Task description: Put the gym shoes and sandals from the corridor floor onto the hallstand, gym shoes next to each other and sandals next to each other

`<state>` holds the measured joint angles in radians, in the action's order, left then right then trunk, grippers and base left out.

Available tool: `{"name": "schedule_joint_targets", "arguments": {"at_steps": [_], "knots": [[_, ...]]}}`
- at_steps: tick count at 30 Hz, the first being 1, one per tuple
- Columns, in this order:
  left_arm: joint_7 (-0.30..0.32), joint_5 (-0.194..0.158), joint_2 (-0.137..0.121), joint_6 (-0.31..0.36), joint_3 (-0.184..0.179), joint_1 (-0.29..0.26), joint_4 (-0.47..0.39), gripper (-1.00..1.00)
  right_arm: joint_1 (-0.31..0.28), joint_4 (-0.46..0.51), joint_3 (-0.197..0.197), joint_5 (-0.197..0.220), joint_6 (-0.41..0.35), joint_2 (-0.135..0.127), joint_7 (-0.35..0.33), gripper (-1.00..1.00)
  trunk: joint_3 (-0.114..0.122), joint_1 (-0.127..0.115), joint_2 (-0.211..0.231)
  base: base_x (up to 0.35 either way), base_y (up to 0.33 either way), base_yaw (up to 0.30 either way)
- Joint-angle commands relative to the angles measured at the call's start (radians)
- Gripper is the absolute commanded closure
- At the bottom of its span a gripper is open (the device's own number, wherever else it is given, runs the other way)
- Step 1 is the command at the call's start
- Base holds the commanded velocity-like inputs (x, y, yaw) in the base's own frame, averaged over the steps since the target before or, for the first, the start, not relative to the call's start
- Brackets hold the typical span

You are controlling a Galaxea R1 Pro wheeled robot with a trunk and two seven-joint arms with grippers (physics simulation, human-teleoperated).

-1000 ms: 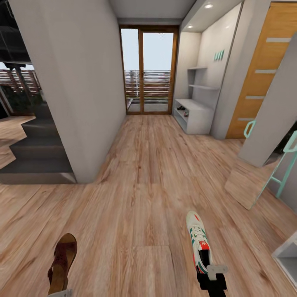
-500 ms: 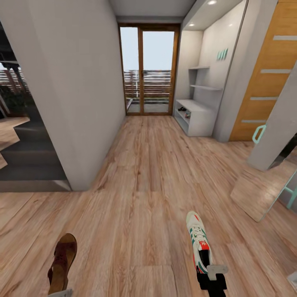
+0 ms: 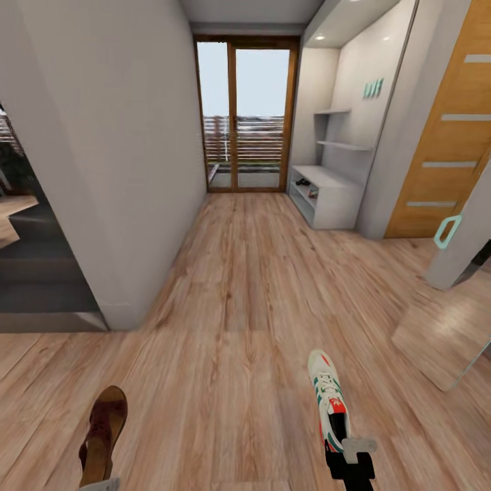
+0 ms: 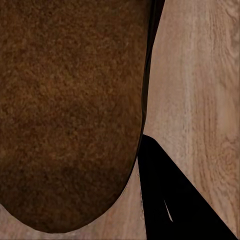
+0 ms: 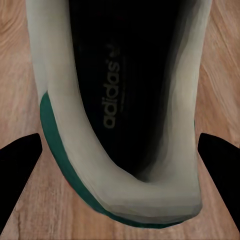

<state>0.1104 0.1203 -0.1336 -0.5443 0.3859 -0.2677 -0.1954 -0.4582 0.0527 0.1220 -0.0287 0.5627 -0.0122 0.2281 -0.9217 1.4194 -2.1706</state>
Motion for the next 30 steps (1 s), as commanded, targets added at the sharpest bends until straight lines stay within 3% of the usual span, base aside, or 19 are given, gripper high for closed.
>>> {"name": "schedule_joint_targets", "arguments": {"at_steps": [1, 30], "knots": [[0.003, 0.013, 0.000, -0.003, 0.009, -0.001, 0.001, 1.00, -0.001, -0.001, 0.008, -0.003, 0.000, 0.000, 0.009, 1.00, -0.001, 0.000, 0.000, 0.338, 0.000, 0.000], [0.003, 0.014, 0.000, -0.003, 0.010, -0.001, 0.000, 1.00, 0.000, 0.000, 0.008, -0.003, 0.000, 0.000, 0.009, 1.00, -0.001, 0.000, 0.000, 0.338, 0.000, 0.000]]}}
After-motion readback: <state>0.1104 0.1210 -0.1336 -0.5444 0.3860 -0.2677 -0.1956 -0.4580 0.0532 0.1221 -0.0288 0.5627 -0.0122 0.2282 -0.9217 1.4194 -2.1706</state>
